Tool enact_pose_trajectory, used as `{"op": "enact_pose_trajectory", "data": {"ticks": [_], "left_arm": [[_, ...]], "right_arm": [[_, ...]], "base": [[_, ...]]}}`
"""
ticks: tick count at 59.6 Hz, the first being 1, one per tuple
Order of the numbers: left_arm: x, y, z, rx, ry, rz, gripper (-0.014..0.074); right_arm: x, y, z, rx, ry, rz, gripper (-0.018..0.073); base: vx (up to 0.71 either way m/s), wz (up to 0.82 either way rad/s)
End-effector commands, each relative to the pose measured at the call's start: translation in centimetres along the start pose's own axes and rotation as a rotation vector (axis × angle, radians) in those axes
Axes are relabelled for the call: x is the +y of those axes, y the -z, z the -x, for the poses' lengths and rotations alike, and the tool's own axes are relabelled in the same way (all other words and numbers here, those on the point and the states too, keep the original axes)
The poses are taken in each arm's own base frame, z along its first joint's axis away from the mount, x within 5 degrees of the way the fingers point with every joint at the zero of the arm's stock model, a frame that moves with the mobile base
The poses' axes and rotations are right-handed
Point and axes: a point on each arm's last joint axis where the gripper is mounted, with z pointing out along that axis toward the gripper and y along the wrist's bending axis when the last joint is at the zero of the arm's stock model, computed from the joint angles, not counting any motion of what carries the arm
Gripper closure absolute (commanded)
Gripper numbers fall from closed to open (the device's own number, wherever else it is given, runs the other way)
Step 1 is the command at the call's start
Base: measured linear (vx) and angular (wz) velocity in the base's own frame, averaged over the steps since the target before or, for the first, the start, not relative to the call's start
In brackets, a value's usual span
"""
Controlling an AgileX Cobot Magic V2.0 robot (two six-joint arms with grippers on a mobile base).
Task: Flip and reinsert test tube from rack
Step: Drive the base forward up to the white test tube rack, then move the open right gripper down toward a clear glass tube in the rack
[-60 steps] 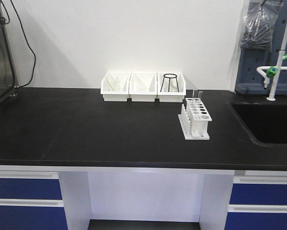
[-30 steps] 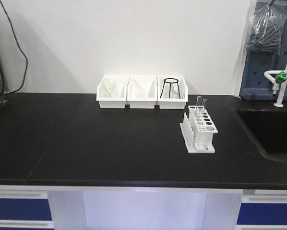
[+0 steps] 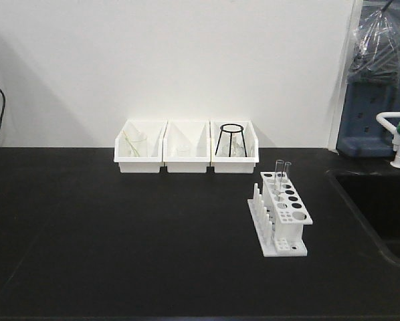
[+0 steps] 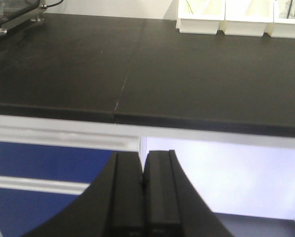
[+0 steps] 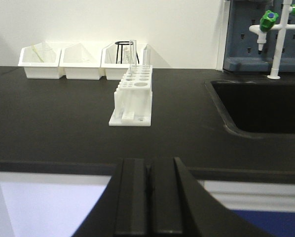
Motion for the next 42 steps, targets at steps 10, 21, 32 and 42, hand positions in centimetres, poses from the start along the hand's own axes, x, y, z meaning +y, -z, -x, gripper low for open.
{"op": "enact_pose_trajectory", "data": {"ticks": [10, 21, 32, 42], "left_arm": [[-0.18, 0.12, 0.80, -0.097, 0.003, -0.023, 0.0603], [-0.18, 0.12, 0.80, -0.097, 0.003, -0.023, 0.0603], [-0.18, 0.12, 0.80, -0.097, 0.003, -0.023, 0.0603], [-0.18, 0.12, 0.80, -0.097, 0.003, -0.023, 0.0603]], "right_arm": [[0.07, 0.11, 0.84, -0.098, 0.006, 0.008, 0.0568], [0.07, 0.11, 0.84, -0.098, 0.006, 0.008, 0.0568], [0.07, 0.11, 0.84, -0.098, 0.006, 0.008, 0.0568], [0.07, 0.11, 0.84, -0.098, 0.006, 0.008, 0.0568]], "base": [[0.40, 0.02], [0.42, 0.03], [0.38, 0.03], [0.32, 0.01]]}}
